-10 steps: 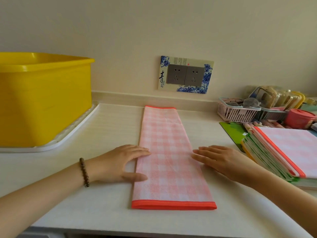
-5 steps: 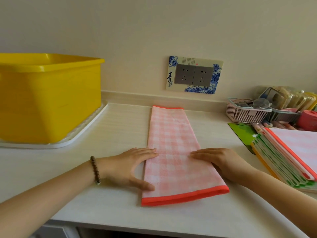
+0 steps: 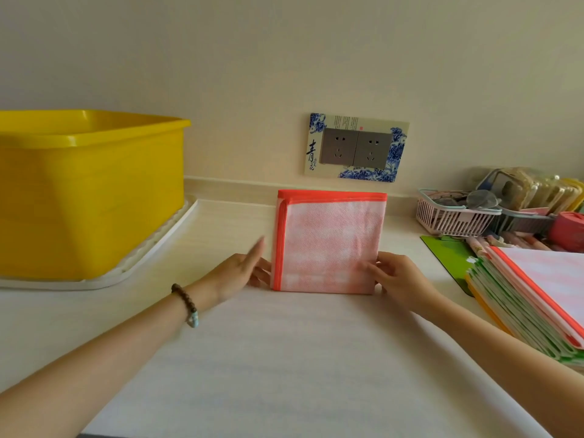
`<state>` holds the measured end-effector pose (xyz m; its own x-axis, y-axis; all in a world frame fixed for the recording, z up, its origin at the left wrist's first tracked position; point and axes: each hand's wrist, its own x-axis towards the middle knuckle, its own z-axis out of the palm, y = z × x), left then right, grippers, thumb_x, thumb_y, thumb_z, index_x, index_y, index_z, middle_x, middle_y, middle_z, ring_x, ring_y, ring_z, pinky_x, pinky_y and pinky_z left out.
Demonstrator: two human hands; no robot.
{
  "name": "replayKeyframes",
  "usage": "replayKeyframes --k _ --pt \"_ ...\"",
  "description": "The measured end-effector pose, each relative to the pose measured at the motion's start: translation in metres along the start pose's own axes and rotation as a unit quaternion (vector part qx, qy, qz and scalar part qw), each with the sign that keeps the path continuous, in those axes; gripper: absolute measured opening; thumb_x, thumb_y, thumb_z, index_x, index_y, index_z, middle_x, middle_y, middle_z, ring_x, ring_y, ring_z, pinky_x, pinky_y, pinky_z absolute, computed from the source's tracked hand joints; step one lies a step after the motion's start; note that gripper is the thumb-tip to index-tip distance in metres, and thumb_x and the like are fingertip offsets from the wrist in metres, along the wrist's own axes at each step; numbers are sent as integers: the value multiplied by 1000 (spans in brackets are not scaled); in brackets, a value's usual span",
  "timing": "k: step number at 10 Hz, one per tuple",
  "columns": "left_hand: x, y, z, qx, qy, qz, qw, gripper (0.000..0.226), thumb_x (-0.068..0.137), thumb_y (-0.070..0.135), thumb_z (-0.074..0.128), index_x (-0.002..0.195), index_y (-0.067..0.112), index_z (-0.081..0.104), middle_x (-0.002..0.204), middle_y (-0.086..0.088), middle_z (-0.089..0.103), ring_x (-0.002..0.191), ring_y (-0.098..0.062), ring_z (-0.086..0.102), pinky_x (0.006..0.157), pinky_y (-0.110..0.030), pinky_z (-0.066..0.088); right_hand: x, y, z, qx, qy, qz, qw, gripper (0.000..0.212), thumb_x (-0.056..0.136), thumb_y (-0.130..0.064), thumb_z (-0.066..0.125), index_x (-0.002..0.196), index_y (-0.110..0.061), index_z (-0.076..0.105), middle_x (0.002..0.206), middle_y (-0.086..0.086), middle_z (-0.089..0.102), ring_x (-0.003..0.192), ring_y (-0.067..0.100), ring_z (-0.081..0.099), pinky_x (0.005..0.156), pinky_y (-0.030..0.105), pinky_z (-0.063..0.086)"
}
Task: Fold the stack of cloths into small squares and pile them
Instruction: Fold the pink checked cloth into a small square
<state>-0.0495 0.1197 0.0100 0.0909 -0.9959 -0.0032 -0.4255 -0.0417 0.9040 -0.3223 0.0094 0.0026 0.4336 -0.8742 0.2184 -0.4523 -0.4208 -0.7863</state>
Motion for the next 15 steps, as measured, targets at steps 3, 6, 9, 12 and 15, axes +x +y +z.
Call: replayKeyframes --k 3,6,9,12,15 --pt "19 -3 13 147 58 -18 987 46 79 29 74 117 11 54 74 7 64 66 -3 56 60 -16 39 18 -3 13 -117 58 69 989 15 84 -28 68 80 -17 60 62 -3 61 50 8 49 48 21 34" --pt "20 9 21 331 84 28 939 65 91 39 52 146 19 24 132 -4 46 124 -21 41 102 -33 37 4 -22 28 -369 105 -55 922 35 93 -31 50 124 -17 45 126 2 46 107 25 52 81 33 35" --pt "32 -5 47 453 -31 39 890 56 101 38 20 151 22 1 159 3 -7 145 -12 -8 117 -34 -5 14 -35 74 -361 -136 -49 921 50 102 -35 18 151 -26 8 159 -5 -1 146 13 -1 117 37 -3" --pt "33 -8 46 448 -58 30 892 56 101 39 16 151 25 -4 158 5 -13 144 -9 -13 118 -35 -7 8 -18 56 -385 -150 16 910 60 99 -48 13 151 -20 -1 159 -3 -5 146 11 -5 118 30 -4" --pt "32 -8 45 450 -60 31 890 56 101 41 14 150 26 -6 157 5 -14 144 -8 -15 118 -34 -8 1 8 19 -393 -153 71 904 60 100 -46 9 150 -17 -7 158 -2 -10 145 10 -9 118 30 -5"
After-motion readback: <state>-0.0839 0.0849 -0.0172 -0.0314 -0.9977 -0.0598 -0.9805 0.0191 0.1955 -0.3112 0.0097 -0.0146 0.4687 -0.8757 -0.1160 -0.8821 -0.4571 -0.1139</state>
